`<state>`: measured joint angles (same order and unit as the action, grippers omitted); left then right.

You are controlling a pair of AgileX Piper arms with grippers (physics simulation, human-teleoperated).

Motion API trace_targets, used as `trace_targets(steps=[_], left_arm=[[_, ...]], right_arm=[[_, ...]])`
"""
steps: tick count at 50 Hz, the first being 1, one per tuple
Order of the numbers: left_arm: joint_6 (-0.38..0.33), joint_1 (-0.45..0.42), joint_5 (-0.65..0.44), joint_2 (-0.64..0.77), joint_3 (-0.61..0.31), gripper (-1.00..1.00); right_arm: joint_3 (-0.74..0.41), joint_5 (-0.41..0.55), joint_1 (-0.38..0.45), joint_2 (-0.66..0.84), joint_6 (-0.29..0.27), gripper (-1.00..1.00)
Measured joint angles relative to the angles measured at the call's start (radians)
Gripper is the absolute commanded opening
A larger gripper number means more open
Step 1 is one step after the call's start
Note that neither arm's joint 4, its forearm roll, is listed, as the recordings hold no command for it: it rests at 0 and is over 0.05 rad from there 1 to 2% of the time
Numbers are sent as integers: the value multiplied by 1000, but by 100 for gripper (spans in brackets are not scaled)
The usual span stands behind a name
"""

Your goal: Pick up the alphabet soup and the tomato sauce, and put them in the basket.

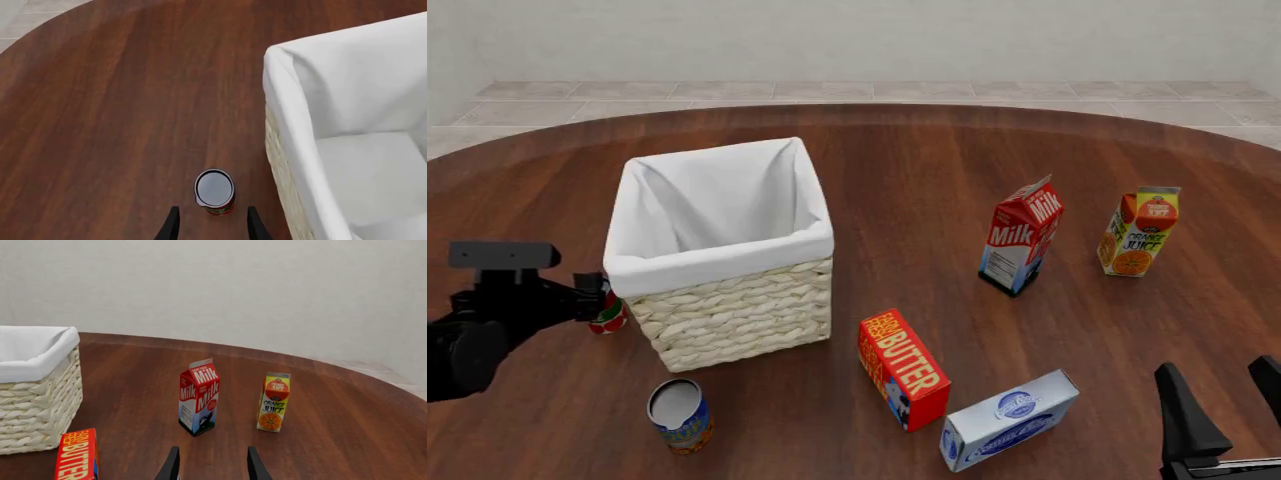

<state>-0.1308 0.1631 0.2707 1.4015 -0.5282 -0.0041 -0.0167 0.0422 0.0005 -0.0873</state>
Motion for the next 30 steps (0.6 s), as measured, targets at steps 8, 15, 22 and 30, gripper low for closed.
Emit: trace_targets(steps=[8, 15, 22, 30], left_arm=[[-3, 3, 17, 28, -4, 100], [-7, 7, 25, 47, -10, 100], [-8, 7, 32, 62, -16, 100], [-6, 3, 47, 84, -22, 100]], right_arm=[[0, 0, 0, 0, 0, 100], [0, 0, 0, 0, 0, 100], [1, 0, -1, 0, 1, 100], [1, 0, -1, 0, 1, 100]])
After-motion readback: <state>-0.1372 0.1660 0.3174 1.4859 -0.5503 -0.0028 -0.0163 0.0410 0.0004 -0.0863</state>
